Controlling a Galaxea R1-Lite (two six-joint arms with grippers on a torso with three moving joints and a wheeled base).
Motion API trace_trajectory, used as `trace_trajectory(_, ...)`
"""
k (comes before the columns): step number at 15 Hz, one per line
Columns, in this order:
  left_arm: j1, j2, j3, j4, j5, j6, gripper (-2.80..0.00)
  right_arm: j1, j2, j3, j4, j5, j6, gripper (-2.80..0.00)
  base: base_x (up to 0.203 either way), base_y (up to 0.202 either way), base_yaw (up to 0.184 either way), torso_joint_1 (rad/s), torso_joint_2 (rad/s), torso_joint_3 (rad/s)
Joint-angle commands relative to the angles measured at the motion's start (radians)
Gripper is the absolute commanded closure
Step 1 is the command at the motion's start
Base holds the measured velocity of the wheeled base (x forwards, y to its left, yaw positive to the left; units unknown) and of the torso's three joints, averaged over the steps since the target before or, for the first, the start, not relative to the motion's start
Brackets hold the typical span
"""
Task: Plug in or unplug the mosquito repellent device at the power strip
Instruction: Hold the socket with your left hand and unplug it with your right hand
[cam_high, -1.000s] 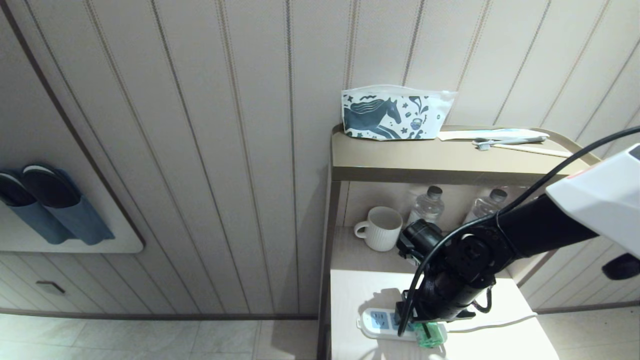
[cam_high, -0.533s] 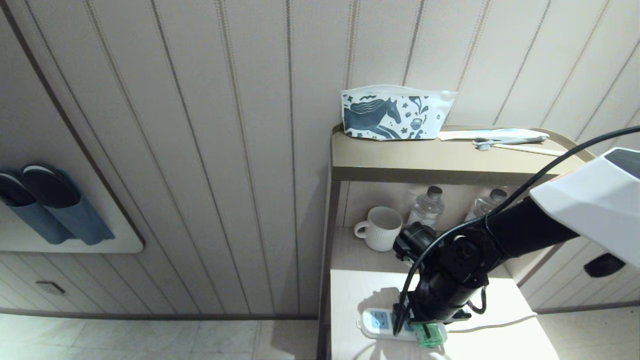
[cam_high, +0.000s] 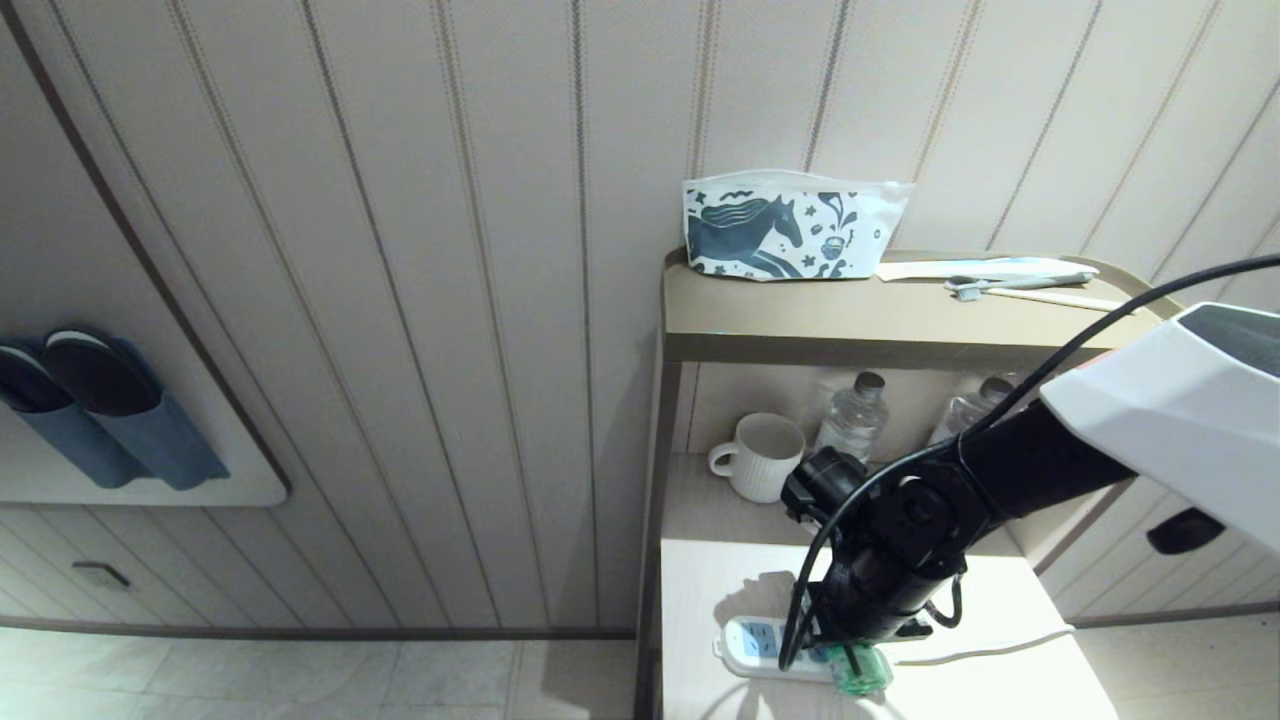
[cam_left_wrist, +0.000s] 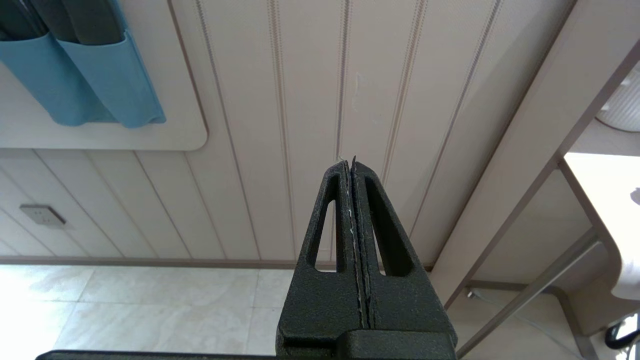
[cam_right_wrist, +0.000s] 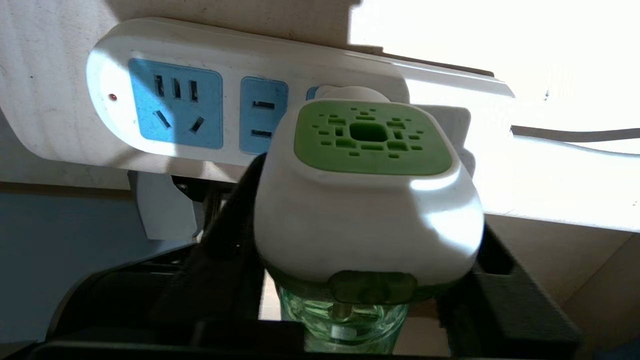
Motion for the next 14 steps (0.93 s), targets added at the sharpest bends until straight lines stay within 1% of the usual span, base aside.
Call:
trace_trajectory(1,0.0,0.001,0.0,0.0,0.0,0.0,0.0,0.002,0.003,0.003,0.001,-0.001,0.002,0.0,0.0,0.0,0.0,0.0,0.0,0.0)
trace_trajectory(6,0.001,0.0,0.0,-0.001,0.0,0.003,0.0,0.012,-0.001,-0.01,0.001,-0.003,0.002,0.0,0.0,0.0,0.0,0.0,0.0,0.0)
trace_trajectory(7,0.001,0.0,0.0,-0.003,0.004,0.007,0.0,0.012,0.0,-0.014,0.003,-0.003,0.002,0.0,0.0,0.0,0.0,0.0,0.0,0.0)
trace_trajectory(8,0.002,-0.001,-0.003,-0.005,0.004,0.023,0.0,0.012,0.0,-0.014,0.001,-0.003,0.001,0.0,0.0,0.0,0.0,0.0,0.0,0.0)
trace_trajectory(9,0.002,0.006,-0.037,-0.001,-0.005,0.023,0.0,0.012,-0.001,-0.012,0.001,-0.003,0.002,0.0,0.0,0.0,0.0,0.0,0.0,0.0)
trace_trajectory(10,0.001,0.044,-0.107,0.002,-0.012,0.012,0.0,0.012,-0.003,-0.009,0.002,-0.001,0.002,0.0,0.0,0.0,0.0,0.0,0.0,0.0)
trace_trajectory(11,0.001,0.116,-0.181,0.003,-0.018,-0.015,0.0,0.012,-0.006,-0.008,0.002,-0.001,0.001,0.0,0.0,0.0,0.0,0.0,0.0,0.0)
trace_trajectory(13,0.001,0.333,-0.319,0.004,-0.041,-0.081,0.0,0.014,-0.009,-0.008,0.003,-0.001,-0.001,0.0,0.0,0.0,0.0,0.0,0.0,0.0)
trace_trajectory(14,0.001,0.453,-0.362,-0.002,-0.077,-0.103,0.0,0.019,-0.011,-0.008,0.003,-0.003,-0.001,0.0,0.0,0.0,0.0,0.0,0.0,0.0)
